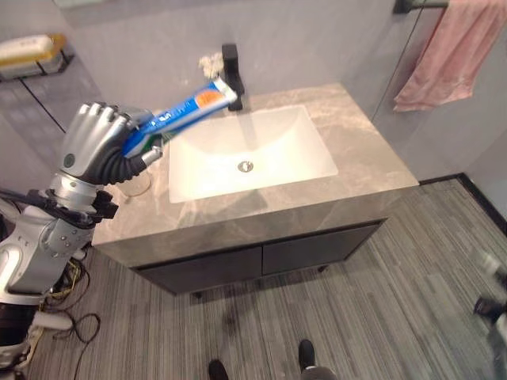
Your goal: Put brush and paste in cup on sink, flatten towel.
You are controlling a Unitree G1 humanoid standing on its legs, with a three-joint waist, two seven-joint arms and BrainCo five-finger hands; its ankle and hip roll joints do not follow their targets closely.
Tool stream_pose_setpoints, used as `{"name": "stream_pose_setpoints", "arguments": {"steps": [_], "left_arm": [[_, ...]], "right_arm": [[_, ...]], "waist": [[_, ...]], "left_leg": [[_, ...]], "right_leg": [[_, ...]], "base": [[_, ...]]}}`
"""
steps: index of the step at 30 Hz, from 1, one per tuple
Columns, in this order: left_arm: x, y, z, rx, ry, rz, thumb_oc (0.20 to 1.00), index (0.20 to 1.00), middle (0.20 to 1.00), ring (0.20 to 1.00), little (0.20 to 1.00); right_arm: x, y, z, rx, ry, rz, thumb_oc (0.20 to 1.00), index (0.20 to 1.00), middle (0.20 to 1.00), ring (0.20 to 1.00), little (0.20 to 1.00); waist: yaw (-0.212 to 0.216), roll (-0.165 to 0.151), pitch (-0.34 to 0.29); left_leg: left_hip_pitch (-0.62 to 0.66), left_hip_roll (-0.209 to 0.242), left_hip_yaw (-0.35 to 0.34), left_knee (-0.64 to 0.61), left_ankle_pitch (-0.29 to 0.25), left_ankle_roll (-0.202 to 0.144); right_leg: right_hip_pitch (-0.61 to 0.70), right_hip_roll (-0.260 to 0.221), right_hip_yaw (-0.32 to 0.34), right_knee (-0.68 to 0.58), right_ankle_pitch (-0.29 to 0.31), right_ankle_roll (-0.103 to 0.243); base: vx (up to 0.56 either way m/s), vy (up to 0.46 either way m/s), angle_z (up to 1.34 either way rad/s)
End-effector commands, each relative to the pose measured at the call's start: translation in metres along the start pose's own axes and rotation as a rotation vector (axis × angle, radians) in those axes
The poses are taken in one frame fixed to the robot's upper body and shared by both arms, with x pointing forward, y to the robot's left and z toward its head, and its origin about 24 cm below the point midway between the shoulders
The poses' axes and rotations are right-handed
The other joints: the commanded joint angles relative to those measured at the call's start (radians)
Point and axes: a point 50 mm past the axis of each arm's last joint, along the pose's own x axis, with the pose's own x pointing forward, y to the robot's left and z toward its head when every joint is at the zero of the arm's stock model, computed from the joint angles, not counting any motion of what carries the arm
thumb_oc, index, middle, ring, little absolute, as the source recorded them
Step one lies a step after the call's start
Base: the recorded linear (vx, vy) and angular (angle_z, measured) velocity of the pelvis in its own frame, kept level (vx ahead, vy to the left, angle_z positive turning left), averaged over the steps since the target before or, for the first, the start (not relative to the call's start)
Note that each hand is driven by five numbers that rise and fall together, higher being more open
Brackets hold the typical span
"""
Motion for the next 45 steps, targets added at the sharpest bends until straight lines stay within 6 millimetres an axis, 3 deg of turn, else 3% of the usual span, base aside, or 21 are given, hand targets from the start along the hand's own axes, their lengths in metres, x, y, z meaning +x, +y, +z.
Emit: {"name": "stream_pose_setpoints", "arguments": {"steps": [1,2,3,4,5,6,7,8,9,10,12,16,26,42,43,44,45], "left_arm": [[0.042,0.043,0.008,0.070,-0.097,0.307,0.200,0.200,0.200,0.200,0.200],[0.048,0.048,0.011,0.077,-0.120,0.320,0.200,0.200,0.200,0.200,0.200],[0.054,0.054,0.016,0.086,-0.148,0.344,0.200,0.200,0.200,0.200,0.200],[0.053,0.055,0.015,0.088,-0.146,0.346,0.200,0.200,0.200,0.200,0.200],[0.062,0.058,0.035,0.007,-0.222,0.426,0.200,0.200,0.200,0.200,0.200],[0.066,0.060,0.037,-0.024,-0.228,0.454,0.200,0.200,0.200,0.200,0.200],[0.069,0.059,0.040,-0.046,-0.235,0.466,0.200,0.200,0.200,0.200,0.200],[0.069,0.060,0.039,-0.040,-0.233,0.468,0.200,0.200,0.200,0.200,0.200],[0.073,0.059,0.047,-0.069,-0.270,0.451,0.200,0.200,0.200,0.200,0.200],[0.072,0.061,0.050,-0.075,-0.292,0.453,0.200,0.200,0.200,0.200,0.200],[0.070,0.055,0.062,-0.178,-0.328,0.450,0.200,0.200,0.200,0.200,0.200],[0.060,0.054,0.060,-0.346,-0.302,0.475,0.200,0.200,0.200,0.200,0.200],[0.041,0.037,0.049,-0.463,-0.201,0.422,0.200,0.200,0.200,0.200,0.200],[0.016,0.005,0.029,-0.499,-0.035,0.202,0.200,0.200,0.200,0.200,0.200],[0.015,0.002,0.028,-0.489,-0.027,0.181,0.200,0.200,0.200,0.200,0.200],[0.015,0.002,0.028,-0.489,-0.026,0.180,0.200,0.200,0.200,0.200,0.200],[0.013,0.001,0.026,-0.464,-0.014,0.167,0.200,0.200,0.200,0.200,0.200]], "right_arm": [[0.022,0.041,0.100,-0.096,-0.491,0.167,1.000,1.000,1.000,1.000,1.000],[0.024,0.053,0.141,-0.338,-0.700,0.178,1.000,1.000,1.000,1.000,1.000],[0.023,0.066,0.174,-0.471,-0.860,0.200,1.000,1.000,1.000,1.000,1.000],[0.024,0.067,0.174,-0.471,-0.863,0.200,1.000,1.000,1.000,1.000,1.000],[0.011,0.100,0.200,-0.281,-0.969,0.317,1.000,1.000,1.000,1.000,1.000],[0.001,0.130,0.210,-0.123,-0.983,0.458,1.000,1.000,1.000,1.000,1.000],[-0.010,0.149,0.215,-0.012,-0.975,0.582,1.000,1.000,1.000,1.000,1.000],[-0.009,0.151,0.217,-0.008,-0.978,0.586,1.000,1.000,1.000,1.000,1.000],[-0.028,0.182,0.233,0.066,-0.998,0.818,1.000,1.000,1.000,1.000,1.000],[-0.036,0.190,0.242,0.091,-1.033,0.899,1.000,1.000,1.000,1.000,1.000],[-0.049,0.212,0.245,0.370,-0.935,1.028,1.000,1.000,1.000,1.000,1.000],[-0.081,0.241,0.264,0.609,-0.896,1.241,1.000,1.000,1.000,1.000,1.000],[-0.107,0.253,0.279,1.011,-0.776,1.353,1.000,1.000,1.000,1.000,1.000],[-0.126,0.249,0.285,1.119,-0.769,1.366,1.000,1.000,1.000,1.000,1.000],[-0.129,0.247,0.285,1.131,-0.772,1.374,0.580,0.580,0.580,0.580,0.580],[-0.129,0.247,0.285,1.131,-0.772,1.374,0.558,0.558,0.558,0.558,0.558],[-0.130,0.247,0.285,1.153,-0.759,1.370,0.200,0.200,0.200,0.200,0.200]], "waist": [[0.009,-0.022,-0.047],[0.020,-0.027,-0.056],[0.024,-0.026,-0.056],[0.022,-0.025,-0.055],[0.040,-0.031,-0.070],[0.040,-0.036,-0.068],[0.048,-0.039,-0.070],[0.044,-0.039,-0.067],[0.060,-0.049,-0.069],[0.065,-0.051,-0.065],[0.090,-0.053,-0.065],[0.121,-0.061,-0.067],[0.158,-0.069,-0.067],[0.156,-0.073,-0.070],[0.154,-0.073,-0.068],[0.154,-0.073,-0.069],[0.154,-0.074,-0.068]], "left_leg": [[0.077,0.115,-0.011,0.011,-0.030,-0.098],[0.081,0.114,-0.010,0.011,-0.030,-0.097],[0.084,0.113,-0.005,0.011,-0.025,-0.097],[0.083,0.113,-0.004,0.011,-0.025,-0.097],[0.096,0.117,0.001,0.011,-0.029,-0.100],[0.099,0.116,0.005,0.011,-0.023,-0.098],[0.103,0.117,0.006,0.011,-0.026,-0.100],[0.100,0.115,0.007,0.011,-0.021,-0.098],[0.106,0.119,0.007,0.011,-0.022,-0.102],[0.102,0.119,0.004,0.011,-0.015,-0.102],[0.101,0.123,-0.004,0.011,-0.014,-0.106],[0.090,0.123,-0.021,0.011,-0.004,-0.110],[0.056,0.109,-0.074,0.011,0.006,-0.110],[0.053,0.094,-0.076,0.011,0.007,-0.098],[0.053,0.095,-0.074,0.011,0.007,-0.097],[0.053,0.095,-0.074,0.011,0.007,-0.097],[0.055,0.095,-0.072,0.011,0.007,-0.096]], "right_leg": [[0.012,-0.140,-0.032,0.001,0.036,0.119],[0.014,-0.138,-0.031,0.001,0.035,0.120],[0.013,-0.138,-0.028,0.001,0.040,0.119],[0.012,-0.138,-0.027,0.001,0.041,0.119],[0.025,-0.134,-0.028,0.001,0.032,0.117],[0.025,-0.135,-0.024,0.001,0.037,0.114],[0.032,-0.133,-0.026,0.001,0.031,0.113],[0.029,-0.134,-0.025,0.001,0.035,0.112],[0.039,-0.132,-0.031,0.001,0.030,0.110],[0.039,-0.133,-0.034,0.001,0.034,0.108],[0.050,-0.131,-0.046,0.001,0.026,0.105],[0.056,-0.135,-0.063,0.001,0.022,0.098],[0.087,-0.154,-0.115,0.001,0.026,0.090],[0.080,-0.167,-0.113,0.001,0.039,0.092],[0.081,-0.168,-0.114,0.001,0.041,0.092],[0.081,-0.168,-0.114,0.001,0.041,0.092],[0.081,-0.168,-0.115,0.001,0.041,0.092]], "base": [[0.00,0.000,0.00],[0.01,0.006,-0.08],[0.00,0.005,-0.04],[0.02,0.000,-0.06],[0.00,0.000,0.00],[0.00,0.000,0.00],[-0.03,-0.004,-0.07],[-0.01,-0.012,-0.07],[-0.04,-0.022,-0.01],[-0.01,-0.031,0.08],[-0.01,-0.030,0.13],[-0.01,-0.013,0.17],[-0.01,0.007,0.16],[-0.01,0.005,0.07],[0.00,0.000,0.00],[0.00,0.000,0.00],[0.00,0.000,0.00]]}}
